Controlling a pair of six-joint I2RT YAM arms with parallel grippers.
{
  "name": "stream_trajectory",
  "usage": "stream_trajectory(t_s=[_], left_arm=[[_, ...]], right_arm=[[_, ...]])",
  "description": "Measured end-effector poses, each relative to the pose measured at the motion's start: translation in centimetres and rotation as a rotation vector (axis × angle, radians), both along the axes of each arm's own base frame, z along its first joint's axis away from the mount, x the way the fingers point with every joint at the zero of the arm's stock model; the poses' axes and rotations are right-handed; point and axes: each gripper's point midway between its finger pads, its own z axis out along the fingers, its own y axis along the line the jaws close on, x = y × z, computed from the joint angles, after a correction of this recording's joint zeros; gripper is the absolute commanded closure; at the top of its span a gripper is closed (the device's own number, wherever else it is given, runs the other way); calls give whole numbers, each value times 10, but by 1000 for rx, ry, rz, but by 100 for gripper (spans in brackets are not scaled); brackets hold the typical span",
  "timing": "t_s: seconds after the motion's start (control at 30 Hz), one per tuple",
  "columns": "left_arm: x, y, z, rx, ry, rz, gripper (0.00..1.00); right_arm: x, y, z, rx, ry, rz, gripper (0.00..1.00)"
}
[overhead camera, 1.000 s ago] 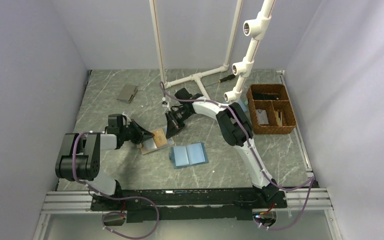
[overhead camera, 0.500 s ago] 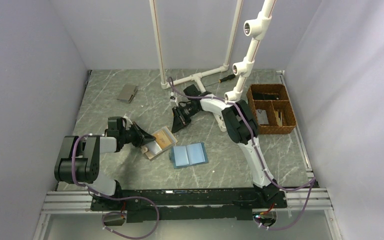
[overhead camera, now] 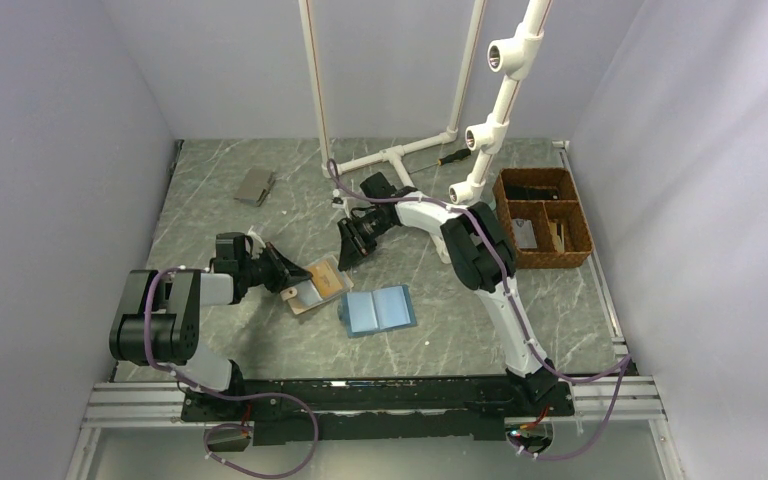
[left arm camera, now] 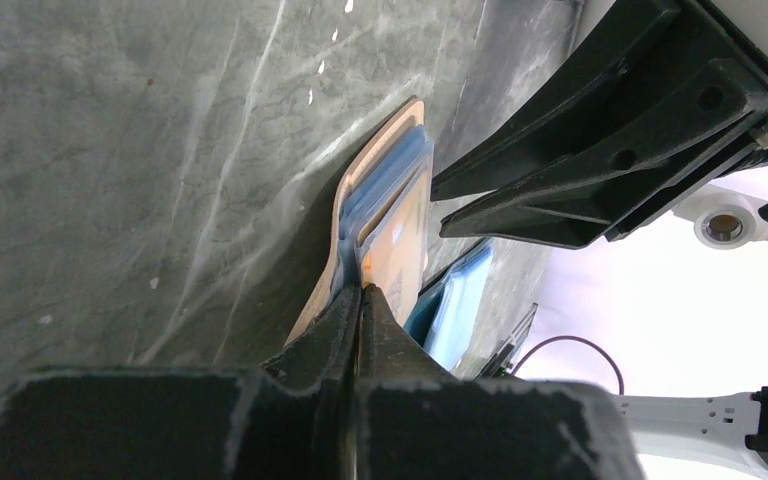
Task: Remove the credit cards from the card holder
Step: Remove the credit card from the card holder.
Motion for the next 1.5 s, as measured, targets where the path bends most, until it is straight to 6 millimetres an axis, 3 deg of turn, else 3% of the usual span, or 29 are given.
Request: stream_trajectory(t_s=[0.6, 0.73, 0.93, 1.5], left_arm=[[-3, 1, -2, -6, 4, 10, 77], [-4, 1, -2, -9, 10, 15, 81], [-7, 3, -7, 6, 38, 28, 96], [-11, 4, -8, 19, 52, 25, 87]], right_arm=[[-5, 11, -3, -28, -28, 11, 80], [-5, 11, -3, -33, -30, 10, 79], [-2, 9, -2, -35, -33, 2, 78], [-6, 15, 14, 6, -37, 21, 79]])
